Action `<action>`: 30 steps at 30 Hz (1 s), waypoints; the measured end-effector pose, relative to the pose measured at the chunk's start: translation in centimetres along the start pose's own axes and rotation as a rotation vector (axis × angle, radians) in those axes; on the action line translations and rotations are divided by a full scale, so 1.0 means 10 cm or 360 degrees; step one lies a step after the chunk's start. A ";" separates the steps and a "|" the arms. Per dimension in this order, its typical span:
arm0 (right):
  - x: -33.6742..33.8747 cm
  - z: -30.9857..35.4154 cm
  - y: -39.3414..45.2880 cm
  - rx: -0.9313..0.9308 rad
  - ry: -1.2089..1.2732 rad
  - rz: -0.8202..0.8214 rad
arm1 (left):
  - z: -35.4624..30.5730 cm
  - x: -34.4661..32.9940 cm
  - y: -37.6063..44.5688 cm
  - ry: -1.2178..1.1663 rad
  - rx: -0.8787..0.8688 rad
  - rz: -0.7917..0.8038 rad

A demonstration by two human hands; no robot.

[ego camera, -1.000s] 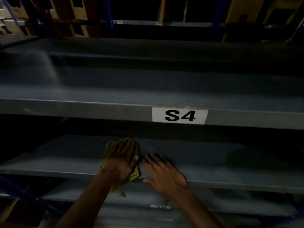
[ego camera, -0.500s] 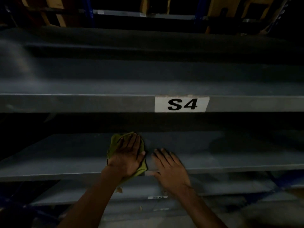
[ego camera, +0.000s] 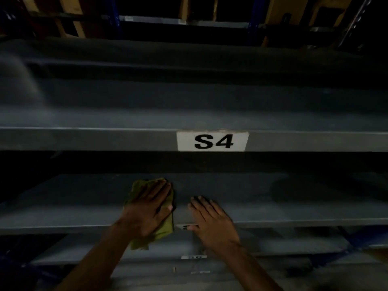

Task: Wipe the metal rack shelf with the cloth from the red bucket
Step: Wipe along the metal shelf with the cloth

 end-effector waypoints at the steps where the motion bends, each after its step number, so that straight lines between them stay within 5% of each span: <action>1: 0.00 -0.01 -0.03 0.0021 -0.0015 0.0001 | 0.01 -0.02 0.03 0.0011 0.0023 0.0015; 11: 0.03 -0.37 -0.42 -0.0091 0.0022 -0.0064 | -0.34 -0.07 0.27 -0.0041 0.0148 -0.0009; 30: 0.09 -0.65 -0.81 -0.0257 0.0031 -0.0202 | -1.14 -0.23 0.07 0.0048 -0.0095 0.0123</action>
Point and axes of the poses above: each hand's wrist, its own y-axis towards the middle knuckle, its own x-axis out of the back of the hand, z = x × y, the point moved 10 cm from there along y, towards the middle knuckle, and after that the axes turned 15 degrees about x, right-handed, at the moved point
